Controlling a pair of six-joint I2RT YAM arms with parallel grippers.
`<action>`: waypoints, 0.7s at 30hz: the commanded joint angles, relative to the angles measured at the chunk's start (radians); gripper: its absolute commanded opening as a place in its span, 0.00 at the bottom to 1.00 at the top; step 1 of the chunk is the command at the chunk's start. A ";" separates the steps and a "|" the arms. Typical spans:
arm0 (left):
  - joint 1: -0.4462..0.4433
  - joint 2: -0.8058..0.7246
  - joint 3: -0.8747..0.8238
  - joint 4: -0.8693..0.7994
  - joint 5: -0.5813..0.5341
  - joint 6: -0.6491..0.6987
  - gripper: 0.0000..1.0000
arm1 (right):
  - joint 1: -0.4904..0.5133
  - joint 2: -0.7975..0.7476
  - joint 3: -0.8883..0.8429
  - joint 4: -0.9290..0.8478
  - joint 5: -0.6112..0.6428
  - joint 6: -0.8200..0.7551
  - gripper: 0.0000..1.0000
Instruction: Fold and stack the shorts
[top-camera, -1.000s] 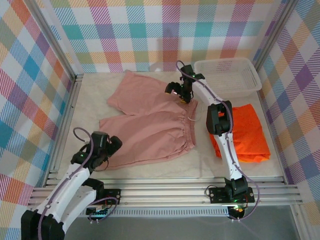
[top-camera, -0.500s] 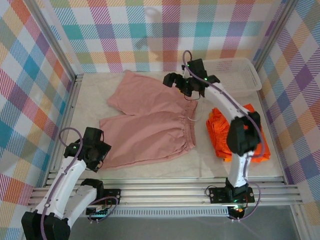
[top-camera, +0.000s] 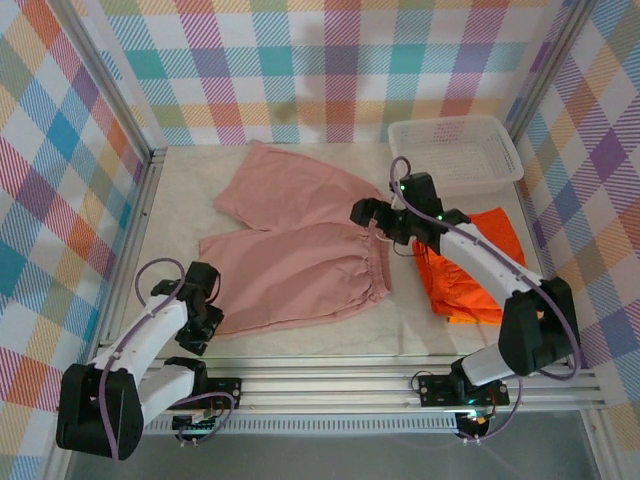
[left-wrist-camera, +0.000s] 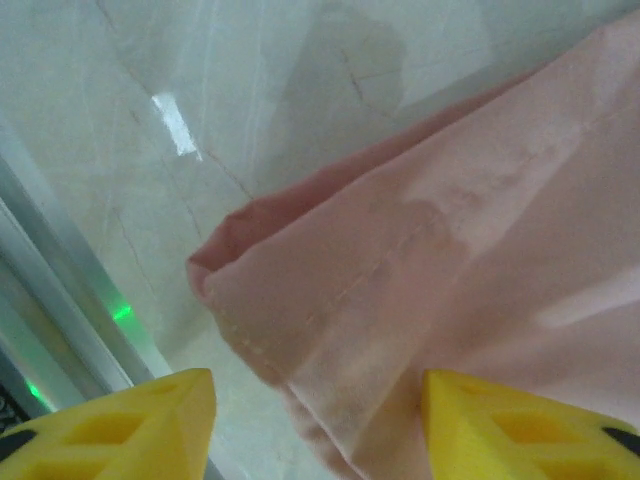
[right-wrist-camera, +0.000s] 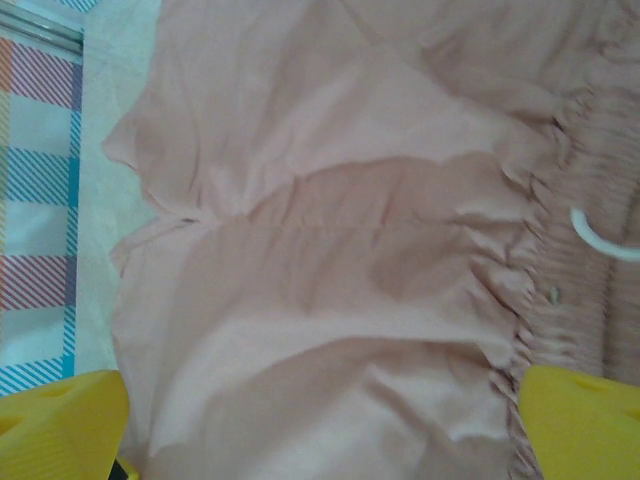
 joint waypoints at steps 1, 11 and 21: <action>0.011 0.012 -0.014 0.058 -0.037 -0.011 0.52 | -0.010 -0.099 -0.078 0.001 0.020 0.022 1.00; 0.011 0.061 -0.016 0.133 -0.052 0.024 0.13 | -0.017 -0.278 -0.331 -0.039 -0.003 0.166 1.00; 0.011 -0.052 -0.014 0.142 -0.051 0.045 0.00 | 0.006 -0.329 -0.523 -0.008 0.015 0.461 0.74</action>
